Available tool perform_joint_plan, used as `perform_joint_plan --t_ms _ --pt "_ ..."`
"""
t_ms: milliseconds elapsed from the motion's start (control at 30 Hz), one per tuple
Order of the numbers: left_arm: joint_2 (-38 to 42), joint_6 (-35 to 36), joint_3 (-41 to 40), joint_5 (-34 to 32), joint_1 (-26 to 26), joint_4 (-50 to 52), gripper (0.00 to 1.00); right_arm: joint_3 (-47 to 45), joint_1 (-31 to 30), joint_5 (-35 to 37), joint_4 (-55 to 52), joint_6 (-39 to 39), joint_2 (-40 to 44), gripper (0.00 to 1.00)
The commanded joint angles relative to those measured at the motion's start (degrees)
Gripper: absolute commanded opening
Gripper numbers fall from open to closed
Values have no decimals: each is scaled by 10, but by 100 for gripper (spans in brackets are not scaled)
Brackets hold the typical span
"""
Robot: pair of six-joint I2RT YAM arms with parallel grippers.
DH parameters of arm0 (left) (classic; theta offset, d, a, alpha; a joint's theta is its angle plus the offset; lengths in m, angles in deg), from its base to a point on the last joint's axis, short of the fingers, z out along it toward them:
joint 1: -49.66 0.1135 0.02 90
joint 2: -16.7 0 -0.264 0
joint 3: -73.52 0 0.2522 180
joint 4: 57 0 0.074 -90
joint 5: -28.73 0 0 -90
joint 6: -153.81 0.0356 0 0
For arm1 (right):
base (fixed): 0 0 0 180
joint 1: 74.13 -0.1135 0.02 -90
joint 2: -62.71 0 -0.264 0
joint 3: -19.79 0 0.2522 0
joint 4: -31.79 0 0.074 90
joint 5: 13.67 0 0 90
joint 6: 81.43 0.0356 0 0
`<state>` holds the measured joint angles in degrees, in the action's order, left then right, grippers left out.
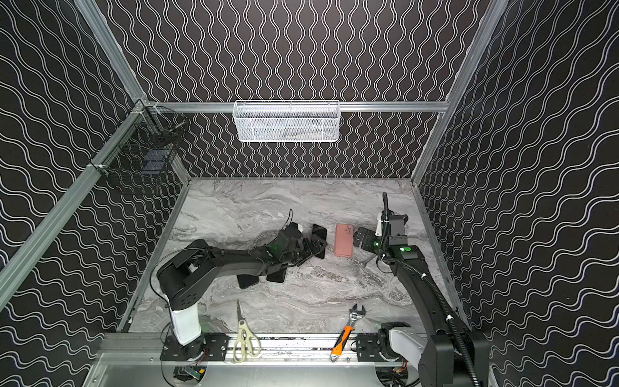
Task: Take the phone out of the phone case
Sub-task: Place the phone at the center of the table.
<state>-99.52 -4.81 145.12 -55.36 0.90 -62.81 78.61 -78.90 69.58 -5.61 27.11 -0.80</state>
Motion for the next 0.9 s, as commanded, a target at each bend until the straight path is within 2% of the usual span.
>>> perform_joint_plan --t_ms 0,267,433,533,700,867 --pt "15 41 19 -27 0 97 99 4 -1 6 -6 -4 3 100" --pt "59 72 42 -40 6 190 99 11 -14 -1 -8 -5 -10 100" --pt "118 110 46 -14 52 228 99 27 -58 9 -11 20 -21 100" --pt "164 164 71 8 104 295 99 41 -113 20 -3 44 -36 100" --pt "230 263 115 52 213 405 99 58 -232 53 30 126 -83 100" --pt "260 351 131 116 357 466 99 103 -354 109 56 191 -161 100"
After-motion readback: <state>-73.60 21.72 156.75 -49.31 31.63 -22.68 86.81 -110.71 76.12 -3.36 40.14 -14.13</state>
